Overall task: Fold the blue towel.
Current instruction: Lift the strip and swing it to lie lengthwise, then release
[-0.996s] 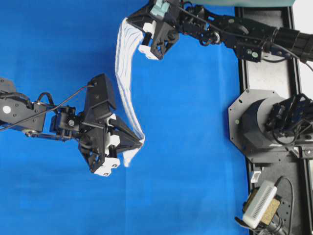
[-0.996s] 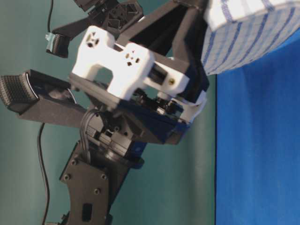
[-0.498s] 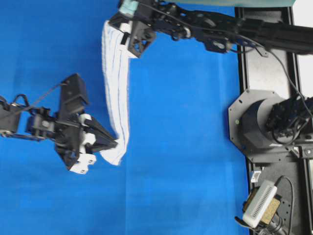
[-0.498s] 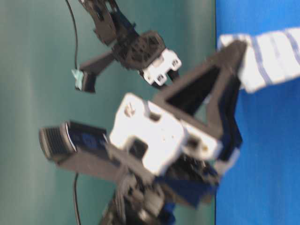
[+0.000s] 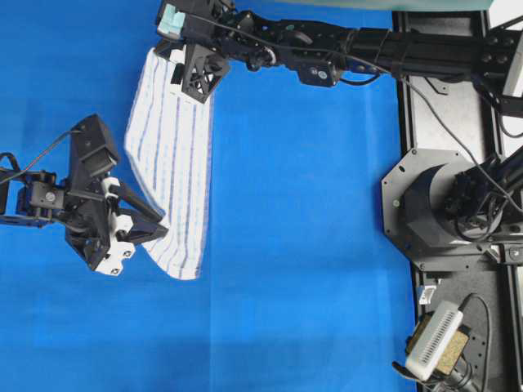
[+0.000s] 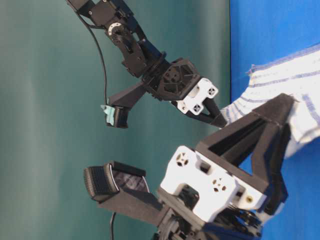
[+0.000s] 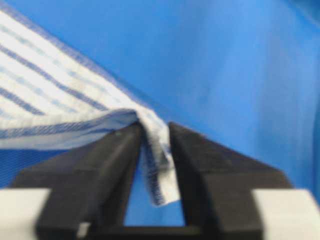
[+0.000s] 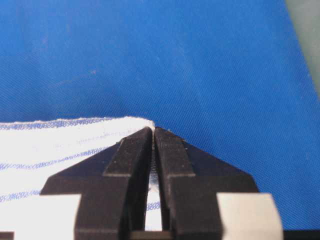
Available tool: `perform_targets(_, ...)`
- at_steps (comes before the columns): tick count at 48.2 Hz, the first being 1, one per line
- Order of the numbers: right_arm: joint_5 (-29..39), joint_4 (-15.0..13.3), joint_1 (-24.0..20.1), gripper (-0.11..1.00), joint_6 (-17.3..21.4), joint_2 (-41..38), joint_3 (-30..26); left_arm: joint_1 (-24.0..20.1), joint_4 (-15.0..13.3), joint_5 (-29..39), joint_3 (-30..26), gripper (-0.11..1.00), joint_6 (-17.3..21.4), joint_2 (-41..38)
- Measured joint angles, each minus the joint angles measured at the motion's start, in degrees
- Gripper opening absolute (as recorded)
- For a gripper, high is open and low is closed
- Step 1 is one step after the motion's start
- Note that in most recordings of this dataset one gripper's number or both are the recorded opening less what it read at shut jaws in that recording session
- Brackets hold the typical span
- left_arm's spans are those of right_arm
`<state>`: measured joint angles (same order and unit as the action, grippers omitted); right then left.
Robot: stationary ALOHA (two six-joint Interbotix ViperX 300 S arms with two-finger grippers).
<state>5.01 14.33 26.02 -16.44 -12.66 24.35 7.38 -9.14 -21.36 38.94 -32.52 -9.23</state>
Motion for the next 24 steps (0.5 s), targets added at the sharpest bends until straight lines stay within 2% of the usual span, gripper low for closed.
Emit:
perform_targets(12, 0.0, -0.1, -0.3, 0.18, 0.0, -0.8, -0.4, 0.0, -0.1, -0.1, 0.4, 0.56, -0.1, -0.4)
perform_targets(14, 0.1, -0.1, -0.4, 0.26, 0.0, -0.8, -0.4, 0.0, 0.0, 0.1, 0.4, 0.59, 0.0, -0.4)
perform_targets(18, 0.1, -0.3, -1.0, 0.52, 0.0, -0.8, -0.4, 0.0, -0.1, 1.3, 0.4, 0.63, 0.0, -0.3)
perform_targets(24, 0.4, -1.1, -1.6, 0.88, -0.2, -0.7, -0.4, -0.1, -0.1, 4.8, 0.6, 0.63, 0.2, 1.3)
